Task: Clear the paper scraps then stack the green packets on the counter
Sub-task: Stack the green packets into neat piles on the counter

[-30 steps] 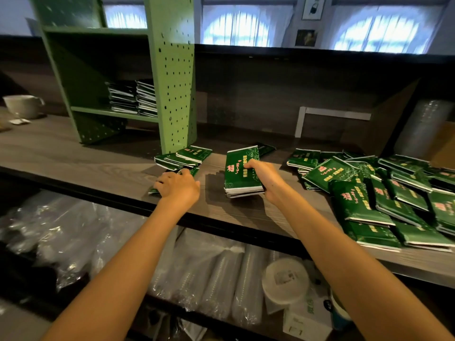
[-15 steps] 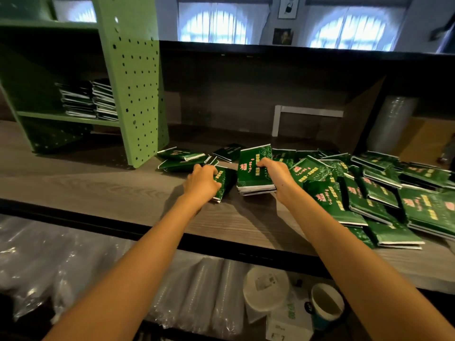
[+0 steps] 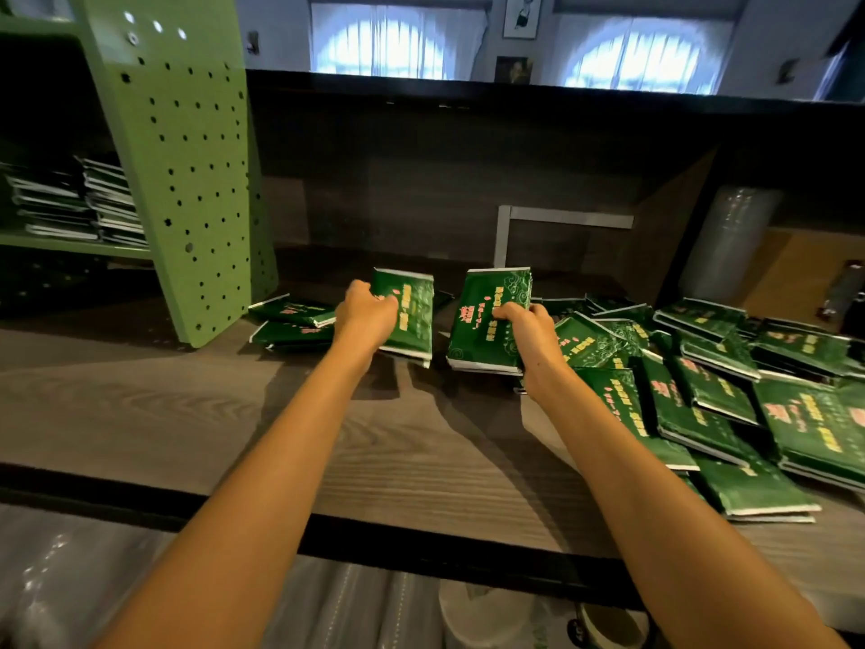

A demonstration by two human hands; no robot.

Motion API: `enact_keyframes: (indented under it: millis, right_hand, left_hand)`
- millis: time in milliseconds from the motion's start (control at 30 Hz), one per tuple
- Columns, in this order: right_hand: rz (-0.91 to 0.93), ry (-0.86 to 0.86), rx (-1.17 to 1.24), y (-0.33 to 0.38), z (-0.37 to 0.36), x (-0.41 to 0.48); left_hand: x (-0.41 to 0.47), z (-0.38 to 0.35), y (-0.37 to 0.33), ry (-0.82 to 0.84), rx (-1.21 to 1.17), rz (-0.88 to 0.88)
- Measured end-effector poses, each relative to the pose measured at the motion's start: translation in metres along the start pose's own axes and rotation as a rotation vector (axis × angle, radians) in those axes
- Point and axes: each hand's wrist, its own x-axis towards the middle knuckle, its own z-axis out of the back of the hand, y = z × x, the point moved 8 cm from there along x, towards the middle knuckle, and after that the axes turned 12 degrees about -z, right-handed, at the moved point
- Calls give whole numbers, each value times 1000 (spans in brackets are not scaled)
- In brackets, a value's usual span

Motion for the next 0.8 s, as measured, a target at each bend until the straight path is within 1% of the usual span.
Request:
enact_keyframes:
  millis: [67, 100, 167, 233, 267, 433, 667, 733, 800]
  right_hand:
    - [-2, 2, -14, -2, -1, 2]
    - [-8, 2, -24, -4, -2, 2]
    - [-20, 18, -44, -6, -7, 3]
    - [-30, 51, -44, -9, -12, 2]
    - [-30, 63, -36, -10, -13, 3]
    - [-32, 111, -34, -15, -23, -3]
    - [-27, 271, 9, -18, -37, -13]
    - [-27, 262, -52, -19, -37, -12]
    - [-22, 214, -50, -21, -31, -7]
  left_hand:
    - [-2, -1, -5, -73, -211, -12]
    - [-5, -7, -7, -61, -306, -15]
    - [-15, -24, -13, 34, -409, -25]
    - [-24, -38, -17, 131, -433, -37]
    - [-27, -41, -18, 153, -427, -50]
    - [-34, -39, -17, 154, -375, -132]
    - [-37, -45, -20, 183, -396, -174]
    - [-38, -47, -21, 215, -428, -165]
    - [-38, -49, -21, 238, -494, -132]
